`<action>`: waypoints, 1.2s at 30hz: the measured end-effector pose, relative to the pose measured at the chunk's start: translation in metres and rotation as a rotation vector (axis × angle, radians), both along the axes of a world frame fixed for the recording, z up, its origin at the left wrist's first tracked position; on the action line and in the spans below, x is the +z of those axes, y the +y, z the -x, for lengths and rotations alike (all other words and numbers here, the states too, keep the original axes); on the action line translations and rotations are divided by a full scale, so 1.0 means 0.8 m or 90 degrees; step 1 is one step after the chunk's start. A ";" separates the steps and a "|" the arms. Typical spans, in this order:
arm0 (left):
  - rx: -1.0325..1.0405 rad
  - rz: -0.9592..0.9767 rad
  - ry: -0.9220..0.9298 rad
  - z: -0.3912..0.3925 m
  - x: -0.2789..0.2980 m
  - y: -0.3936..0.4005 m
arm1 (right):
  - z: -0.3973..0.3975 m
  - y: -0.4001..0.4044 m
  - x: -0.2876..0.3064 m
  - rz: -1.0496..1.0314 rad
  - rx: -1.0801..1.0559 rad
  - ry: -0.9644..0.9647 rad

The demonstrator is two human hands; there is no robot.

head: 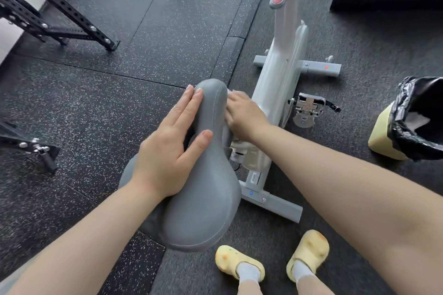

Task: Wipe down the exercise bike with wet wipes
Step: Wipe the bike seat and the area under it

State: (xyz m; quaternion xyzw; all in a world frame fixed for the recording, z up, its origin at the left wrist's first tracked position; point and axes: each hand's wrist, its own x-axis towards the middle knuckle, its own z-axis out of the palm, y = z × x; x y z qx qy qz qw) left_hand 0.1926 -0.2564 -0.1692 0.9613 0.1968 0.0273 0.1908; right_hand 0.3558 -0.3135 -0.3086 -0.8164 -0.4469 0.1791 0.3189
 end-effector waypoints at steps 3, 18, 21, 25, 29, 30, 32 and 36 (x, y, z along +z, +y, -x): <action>0.002 0.005 0.001 0.000 0.001 0.000 | -0.013 0.011 0.002 -0.021 -0.162 0.236; 0.003 -0.007 -0.015 0.000 -0.002 0.000 | 0.140 -0.049 0.012 -0.170 -0.521 0.920; 0.012 -0.007 -0.012 0.000 -0.002 -0.001 | 0.134 -0.062 0.017 -0.136 -0.485 1.192; 0.011 -0.006 -0.010 -0.001 -0.001 0.000 | 0.129 -0.065 0.032 -0.171 -0.456 1.337; 0.015 -0.007 -0.012 0.000 -0.001 0.001 | 0.154 -0.089 0.060 -0.182 -0.415 1.291; 0.014 -0.007 -0.010 0.000 0.000 0.000 | 0.161 -0.098 0.066 -0.219 -0.412 1.272; 0.016 -0.005 -0.010 0.000 0.000 -0.001 | 0.176 -0.112 0.074 -0.297 -0.432 1.185; 0.012 0.001 -0.009 0.000 0.002 -0.002 | 0.186 -0.118 0.094 -0.382 -0.442 1.076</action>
